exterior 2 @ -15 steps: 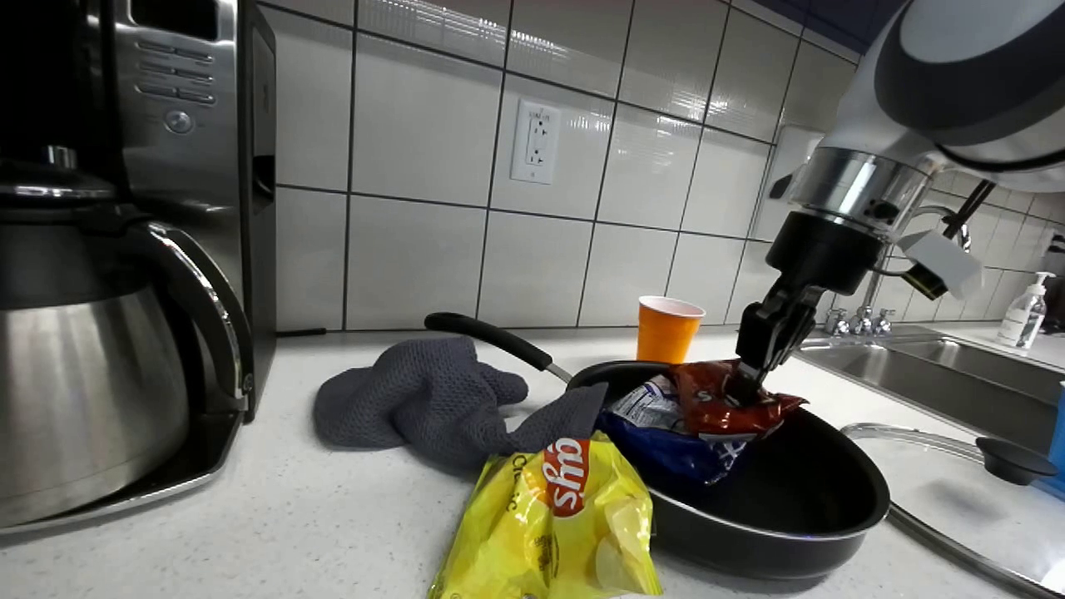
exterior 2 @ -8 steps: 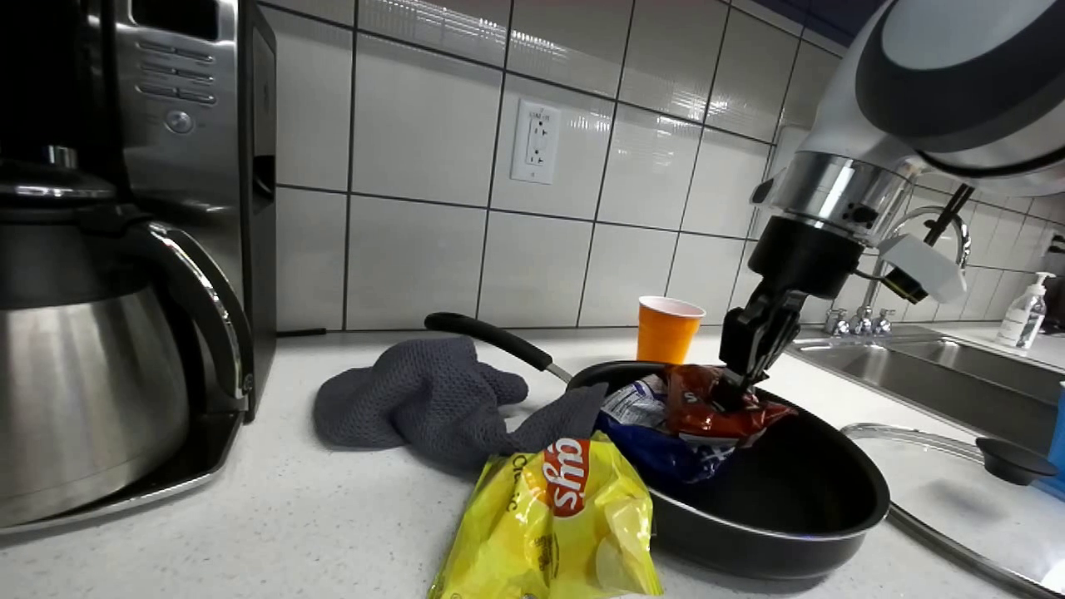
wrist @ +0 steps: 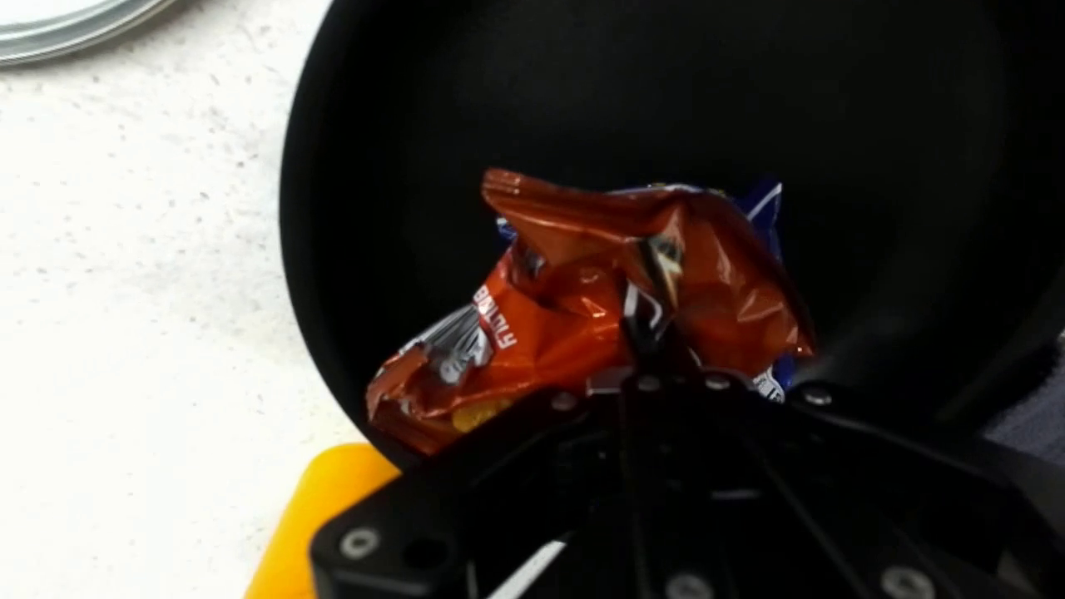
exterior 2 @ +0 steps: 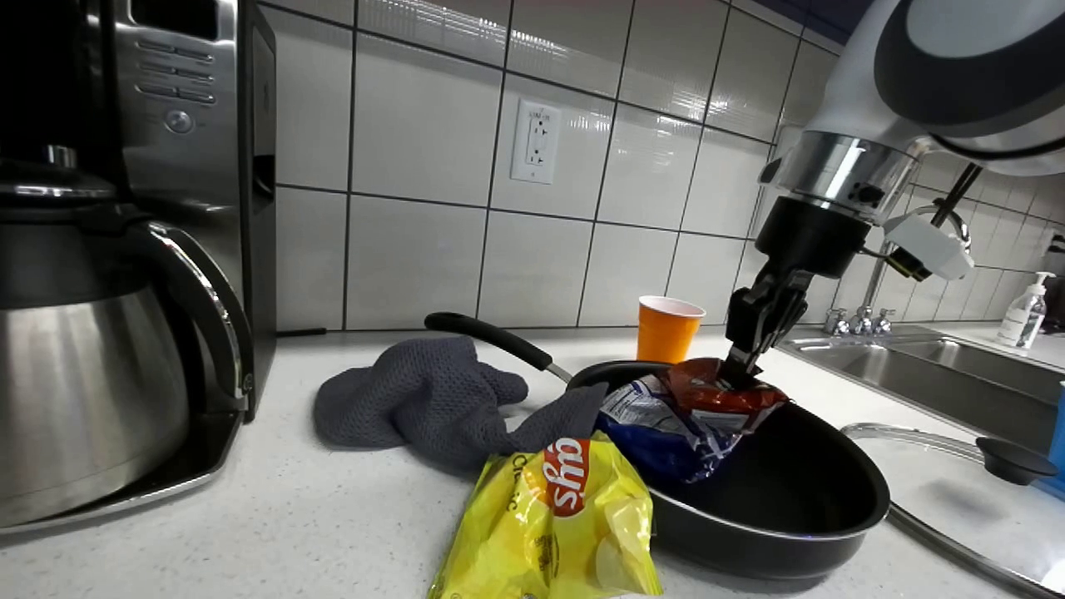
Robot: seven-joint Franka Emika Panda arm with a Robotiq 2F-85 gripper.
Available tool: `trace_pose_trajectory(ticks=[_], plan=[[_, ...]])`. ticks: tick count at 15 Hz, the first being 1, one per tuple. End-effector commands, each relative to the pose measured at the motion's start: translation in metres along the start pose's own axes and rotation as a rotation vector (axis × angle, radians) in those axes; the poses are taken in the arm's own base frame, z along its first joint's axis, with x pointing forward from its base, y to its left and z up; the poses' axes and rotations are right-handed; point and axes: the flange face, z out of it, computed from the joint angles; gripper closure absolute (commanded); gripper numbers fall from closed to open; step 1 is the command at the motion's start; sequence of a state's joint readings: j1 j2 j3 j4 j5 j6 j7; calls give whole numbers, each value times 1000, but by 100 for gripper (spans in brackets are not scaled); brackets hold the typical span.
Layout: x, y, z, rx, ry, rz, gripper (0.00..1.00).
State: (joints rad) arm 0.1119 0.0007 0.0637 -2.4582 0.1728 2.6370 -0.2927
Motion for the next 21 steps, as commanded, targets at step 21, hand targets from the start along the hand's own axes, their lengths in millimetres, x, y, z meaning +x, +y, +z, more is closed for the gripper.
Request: trace_pose_trajectory(ticks=[21], plan=[[-52,-4,-23,3,-76,81,100]])
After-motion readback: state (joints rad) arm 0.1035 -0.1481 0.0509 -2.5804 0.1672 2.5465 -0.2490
